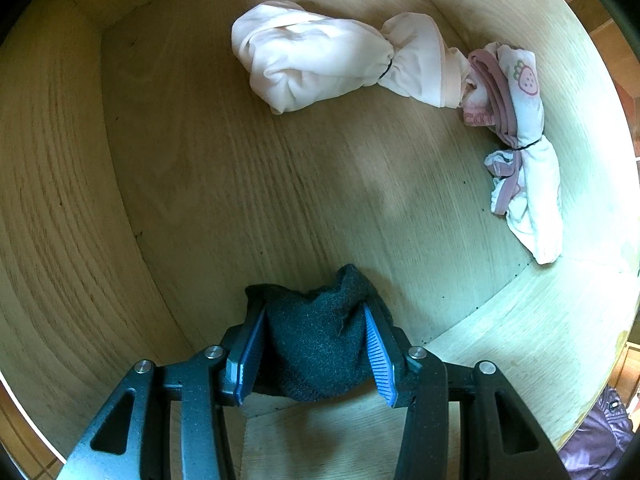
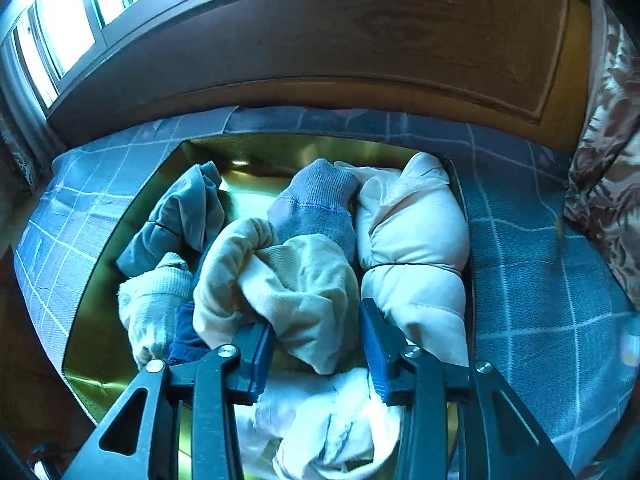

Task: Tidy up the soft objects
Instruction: 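Lower the cream cloth into the gold box and open the right gripper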

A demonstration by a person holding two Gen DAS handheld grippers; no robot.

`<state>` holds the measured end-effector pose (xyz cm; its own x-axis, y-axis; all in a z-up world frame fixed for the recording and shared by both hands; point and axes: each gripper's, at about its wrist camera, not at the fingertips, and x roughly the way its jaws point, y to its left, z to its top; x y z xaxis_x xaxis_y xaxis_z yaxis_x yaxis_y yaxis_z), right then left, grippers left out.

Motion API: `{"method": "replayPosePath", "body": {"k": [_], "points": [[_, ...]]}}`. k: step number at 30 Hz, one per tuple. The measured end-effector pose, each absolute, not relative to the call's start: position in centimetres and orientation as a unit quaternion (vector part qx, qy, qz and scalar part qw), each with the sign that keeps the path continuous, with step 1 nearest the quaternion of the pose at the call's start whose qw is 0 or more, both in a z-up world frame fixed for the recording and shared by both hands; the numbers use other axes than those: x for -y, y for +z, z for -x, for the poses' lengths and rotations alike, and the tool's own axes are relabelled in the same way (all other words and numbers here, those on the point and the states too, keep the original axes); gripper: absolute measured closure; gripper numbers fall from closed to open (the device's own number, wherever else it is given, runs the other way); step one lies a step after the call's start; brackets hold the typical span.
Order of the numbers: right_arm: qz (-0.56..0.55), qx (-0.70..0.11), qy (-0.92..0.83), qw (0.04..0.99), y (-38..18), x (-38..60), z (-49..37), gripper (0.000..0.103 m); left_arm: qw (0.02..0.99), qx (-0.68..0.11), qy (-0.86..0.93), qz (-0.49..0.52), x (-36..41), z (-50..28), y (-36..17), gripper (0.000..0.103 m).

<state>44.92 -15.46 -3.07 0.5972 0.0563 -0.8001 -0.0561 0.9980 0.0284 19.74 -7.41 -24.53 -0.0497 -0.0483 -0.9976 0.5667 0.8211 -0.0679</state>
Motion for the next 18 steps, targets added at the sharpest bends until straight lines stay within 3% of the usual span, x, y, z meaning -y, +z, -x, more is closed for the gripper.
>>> {"method": "replayPosePath", "body": {"k": [2,18], "points": [[0.003,-0.443,0.031,0.896,-2.7,15.5,-44.4,0.054,0.663,-0.686,-0.231,-0.189,7.6,-19.5,-24.6,0.056],[-0.005,-0.383,0.076,0.921,0.1,16.5,-35.2,0.047,0.662,-0.69,-0.23,-0.181,7.4,-19.8,-24.5,0.056]]}}
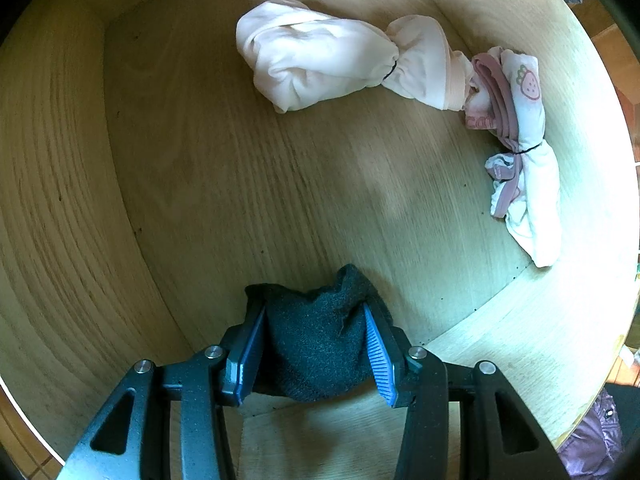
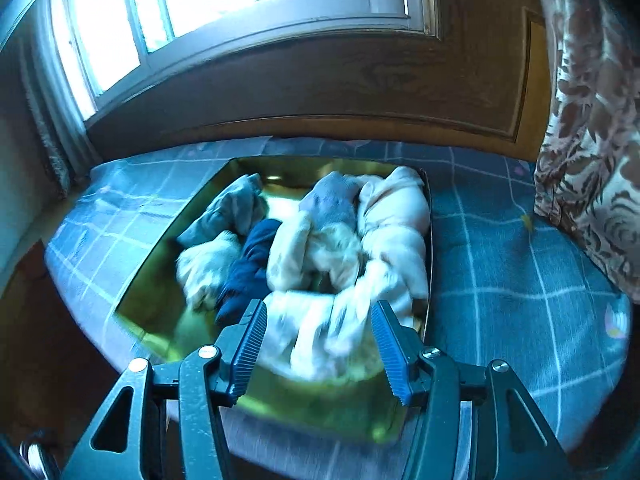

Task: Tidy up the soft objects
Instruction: 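Lower the cream cloth into the gold box and open the right gripper, then move the right gripper back over the open drawer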

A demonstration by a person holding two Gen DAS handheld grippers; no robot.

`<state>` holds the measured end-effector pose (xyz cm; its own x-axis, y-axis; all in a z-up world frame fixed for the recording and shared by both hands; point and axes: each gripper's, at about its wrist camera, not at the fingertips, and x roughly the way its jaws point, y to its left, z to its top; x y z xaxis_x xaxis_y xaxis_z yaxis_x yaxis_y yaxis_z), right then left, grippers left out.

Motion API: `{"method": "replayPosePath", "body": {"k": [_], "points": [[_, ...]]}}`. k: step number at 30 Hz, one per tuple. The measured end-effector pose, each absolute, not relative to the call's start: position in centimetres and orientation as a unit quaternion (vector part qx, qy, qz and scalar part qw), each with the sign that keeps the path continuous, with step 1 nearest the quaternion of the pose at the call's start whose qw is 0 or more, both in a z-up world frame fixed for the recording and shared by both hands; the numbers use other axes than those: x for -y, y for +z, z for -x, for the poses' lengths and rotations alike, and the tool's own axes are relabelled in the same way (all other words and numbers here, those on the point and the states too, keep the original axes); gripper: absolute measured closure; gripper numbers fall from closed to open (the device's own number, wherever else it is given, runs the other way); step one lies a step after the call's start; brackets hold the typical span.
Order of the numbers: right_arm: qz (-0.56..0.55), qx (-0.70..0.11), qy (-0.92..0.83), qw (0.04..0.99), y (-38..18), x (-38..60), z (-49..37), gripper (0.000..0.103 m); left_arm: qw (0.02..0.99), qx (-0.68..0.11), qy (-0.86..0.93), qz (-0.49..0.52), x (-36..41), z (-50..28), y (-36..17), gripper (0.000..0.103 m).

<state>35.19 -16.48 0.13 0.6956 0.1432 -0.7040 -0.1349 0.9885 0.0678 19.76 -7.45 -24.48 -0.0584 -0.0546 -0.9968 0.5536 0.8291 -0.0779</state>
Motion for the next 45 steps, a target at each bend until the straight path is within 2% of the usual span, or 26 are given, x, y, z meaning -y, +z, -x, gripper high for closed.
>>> {"method": "replayPosePath", "body": {"k": [14,32,39,45], "points": [[0.017,-0.385,0.101,0.917,-4.0,19.1,-25.7,0.043,0.661,-0.691,-0.228,-0.183,7.7,-19.8,-24.6,0.056],[-0.002,-0.493,0.11,0.863,-16.1,19.7,-20.7,0.043,0.662,-0.692,-0.227,-0.177,7.5,-20.0,-24.5,0.056],[-0.01,-0.515,0.092,0.852,-17.7,19.7,-20.3,0.043,0.661,-0.694,-0.227,-0.17,7.2,-20.3,-24.5,0.056],[-0.019,-0.5,0.079,0.862,-16.5,20.8,-18.9,0.043,0.663,-0.694,-0.226,-0.165,6.9,-20.5,-24.5,0.056]]}}
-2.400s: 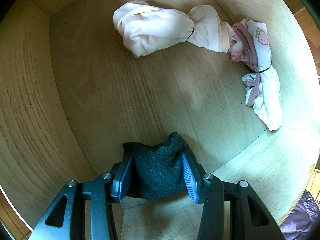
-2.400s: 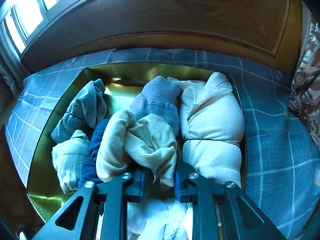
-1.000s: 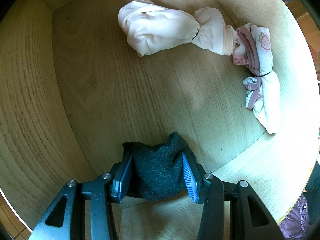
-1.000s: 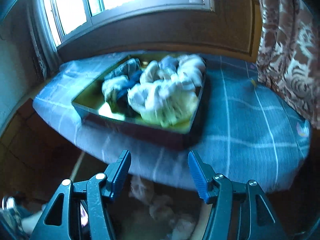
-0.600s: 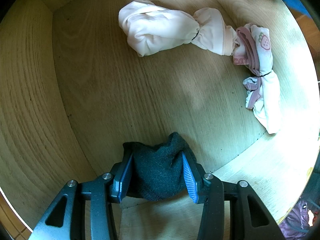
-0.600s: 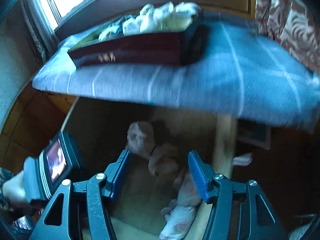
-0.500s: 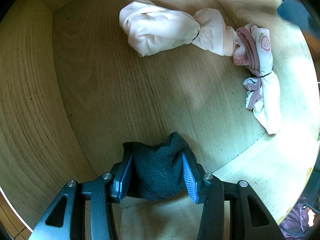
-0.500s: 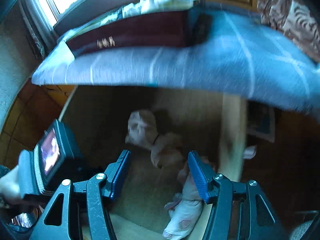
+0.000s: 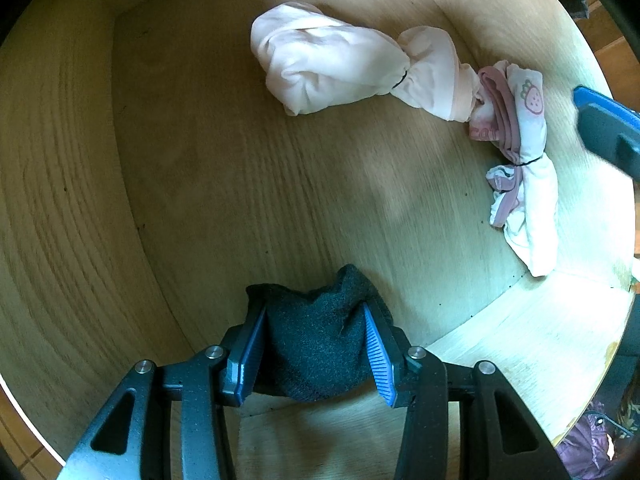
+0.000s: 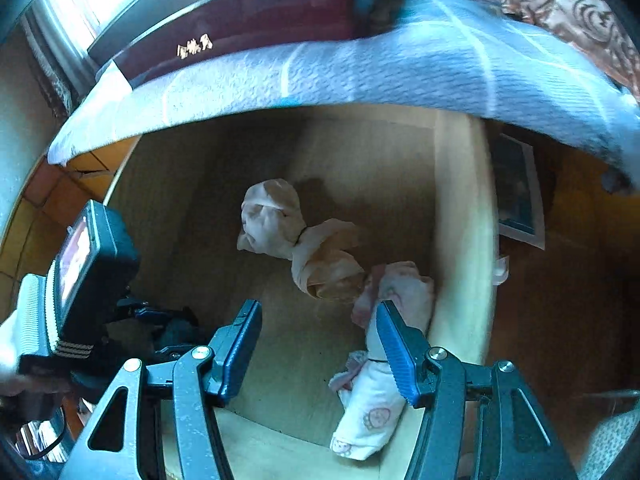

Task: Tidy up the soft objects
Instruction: 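Move the right gripper back over the open drawer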

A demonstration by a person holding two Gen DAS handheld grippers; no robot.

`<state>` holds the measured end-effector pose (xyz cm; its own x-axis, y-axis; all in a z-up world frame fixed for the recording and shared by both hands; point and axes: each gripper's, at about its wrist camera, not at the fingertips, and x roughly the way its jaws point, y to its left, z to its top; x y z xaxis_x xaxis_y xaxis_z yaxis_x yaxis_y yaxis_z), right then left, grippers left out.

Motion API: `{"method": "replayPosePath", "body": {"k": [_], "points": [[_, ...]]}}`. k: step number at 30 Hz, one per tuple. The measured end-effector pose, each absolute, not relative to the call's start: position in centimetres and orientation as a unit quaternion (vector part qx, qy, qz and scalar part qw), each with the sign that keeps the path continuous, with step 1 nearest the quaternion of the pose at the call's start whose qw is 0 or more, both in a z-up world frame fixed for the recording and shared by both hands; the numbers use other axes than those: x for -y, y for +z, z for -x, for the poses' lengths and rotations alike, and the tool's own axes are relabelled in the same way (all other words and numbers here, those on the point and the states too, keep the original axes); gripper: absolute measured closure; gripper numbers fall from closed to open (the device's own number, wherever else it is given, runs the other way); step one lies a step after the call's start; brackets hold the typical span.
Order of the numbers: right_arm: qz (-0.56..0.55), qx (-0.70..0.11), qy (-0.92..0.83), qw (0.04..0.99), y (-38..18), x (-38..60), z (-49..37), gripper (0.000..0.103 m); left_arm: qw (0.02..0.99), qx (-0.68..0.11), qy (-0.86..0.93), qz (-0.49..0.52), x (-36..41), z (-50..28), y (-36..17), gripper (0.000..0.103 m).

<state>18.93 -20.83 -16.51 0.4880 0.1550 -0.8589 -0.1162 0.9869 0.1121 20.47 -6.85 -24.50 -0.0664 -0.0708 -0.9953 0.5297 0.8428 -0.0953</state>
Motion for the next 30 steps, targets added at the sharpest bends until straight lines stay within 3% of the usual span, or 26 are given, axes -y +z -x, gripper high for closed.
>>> {"method": "replayPosePath", "body": {"k": [14,30], "points": [[-0.08,-0.397,-0.012,0.914,-9.7,27.5,-14.6,0.029,0.687,-0.669,-0.234,-0.16,6.3,-19.5,-23.4,0.064],[-0.025,-0.475,0.051,0.878,-14.8,24.5,-16.6,0.031,0.719,-0.639,-0.247,-0.12,4.5,-18.4,-21.6,0.066]]}}
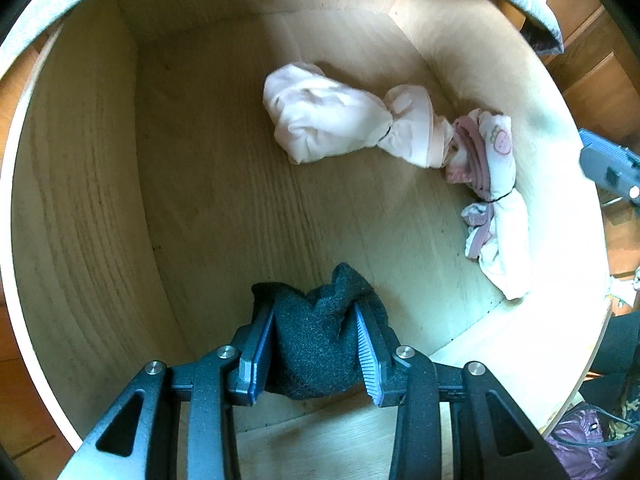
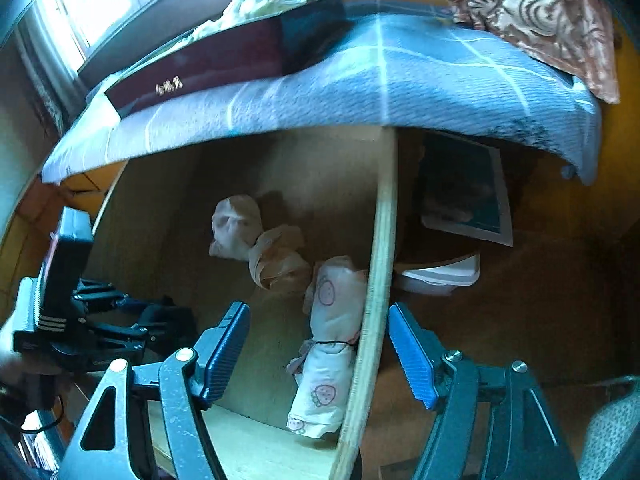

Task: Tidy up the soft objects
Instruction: 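Move the right gripper back over the open drawer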

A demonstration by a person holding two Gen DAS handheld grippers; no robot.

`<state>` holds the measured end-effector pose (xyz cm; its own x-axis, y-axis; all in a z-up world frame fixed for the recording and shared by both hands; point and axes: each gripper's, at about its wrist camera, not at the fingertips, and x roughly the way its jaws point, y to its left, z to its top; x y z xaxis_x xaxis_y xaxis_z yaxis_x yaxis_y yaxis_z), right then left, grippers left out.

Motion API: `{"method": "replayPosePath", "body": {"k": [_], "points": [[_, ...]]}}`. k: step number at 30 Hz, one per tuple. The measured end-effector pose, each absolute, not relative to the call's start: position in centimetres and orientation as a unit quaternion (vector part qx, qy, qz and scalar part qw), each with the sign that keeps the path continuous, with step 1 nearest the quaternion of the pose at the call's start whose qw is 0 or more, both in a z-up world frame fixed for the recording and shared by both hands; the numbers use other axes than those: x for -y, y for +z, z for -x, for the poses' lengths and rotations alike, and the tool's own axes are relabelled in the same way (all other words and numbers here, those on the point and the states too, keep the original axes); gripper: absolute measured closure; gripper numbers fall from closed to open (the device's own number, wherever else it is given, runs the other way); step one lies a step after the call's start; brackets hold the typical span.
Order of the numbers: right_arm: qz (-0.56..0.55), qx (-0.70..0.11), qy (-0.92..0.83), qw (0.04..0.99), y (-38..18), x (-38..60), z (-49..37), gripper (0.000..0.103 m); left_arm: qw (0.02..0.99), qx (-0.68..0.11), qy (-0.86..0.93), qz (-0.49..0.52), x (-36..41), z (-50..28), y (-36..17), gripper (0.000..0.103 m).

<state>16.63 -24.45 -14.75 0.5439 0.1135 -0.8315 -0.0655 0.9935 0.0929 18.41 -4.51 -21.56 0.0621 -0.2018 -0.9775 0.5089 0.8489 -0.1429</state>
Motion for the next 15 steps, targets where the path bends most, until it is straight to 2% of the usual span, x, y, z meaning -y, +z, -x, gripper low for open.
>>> {"method": "replayPosePath", "body": {"k": [6,10,15], "points": [[-0.014,-0.477,0.033,0.878,-14.8,23.8,-16.1,0.031,0.732,-0.626,-0.249,-0.106,3.4,-18.0,-20.7,0.066],[0.002,-0.451,0.021,0.892,-14.1,22.6,-15.2,0.043,0.738,-0.619,-0.251,-0.098,2.3,-17.6,-19.9,0.066],[0.022,-0.466,0.056,0.883,-14.6,19.8,-16.7,0.045,0.737,-0.619,-0.253,-0.096,1.3,-17.1,-19.0,0.066]]}}
